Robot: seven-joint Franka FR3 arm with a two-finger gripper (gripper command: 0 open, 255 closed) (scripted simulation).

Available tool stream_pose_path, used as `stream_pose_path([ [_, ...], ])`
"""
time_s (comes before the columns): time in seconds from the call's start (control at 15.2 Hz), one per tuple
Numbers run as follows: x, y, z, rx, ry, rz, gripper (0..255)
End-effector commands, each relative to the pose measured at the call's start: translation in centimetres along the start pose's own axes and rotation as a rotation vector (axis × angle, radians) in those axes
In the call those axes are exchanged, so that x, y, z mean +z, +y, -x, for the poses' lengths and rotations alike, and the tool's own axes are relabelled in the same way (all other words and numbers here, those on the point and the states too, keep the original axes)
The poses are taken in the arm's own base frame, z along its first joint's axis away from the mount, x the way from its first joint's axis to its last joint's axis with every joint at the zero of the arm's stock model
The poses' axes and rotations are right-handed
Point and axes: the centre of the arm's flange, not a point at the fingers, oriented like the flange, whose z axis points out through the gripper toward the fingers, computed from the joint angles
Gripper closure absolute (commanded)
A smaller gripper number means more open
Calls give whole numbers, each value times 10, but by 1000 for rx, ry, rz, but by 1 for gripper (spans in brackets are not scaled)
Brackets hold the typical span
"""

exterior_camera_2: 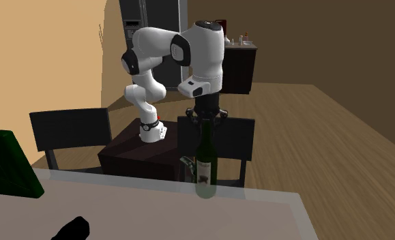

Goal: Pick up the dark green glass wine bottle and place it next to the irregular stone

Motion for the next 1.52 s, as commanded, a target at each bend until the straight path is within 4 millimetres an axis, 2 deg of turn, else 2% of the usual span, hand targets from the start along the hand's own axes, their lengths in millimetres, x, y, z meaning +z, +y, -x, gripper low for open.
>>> stream_pose_path([
  [0.0, -11, -1, 2, 0, 0, 0, 255],
  [0.79, -73, -1, 6, 0, 0, 0, 255],
  [1.45, -75, 129, -14, 0, 0, 0, 255],
])
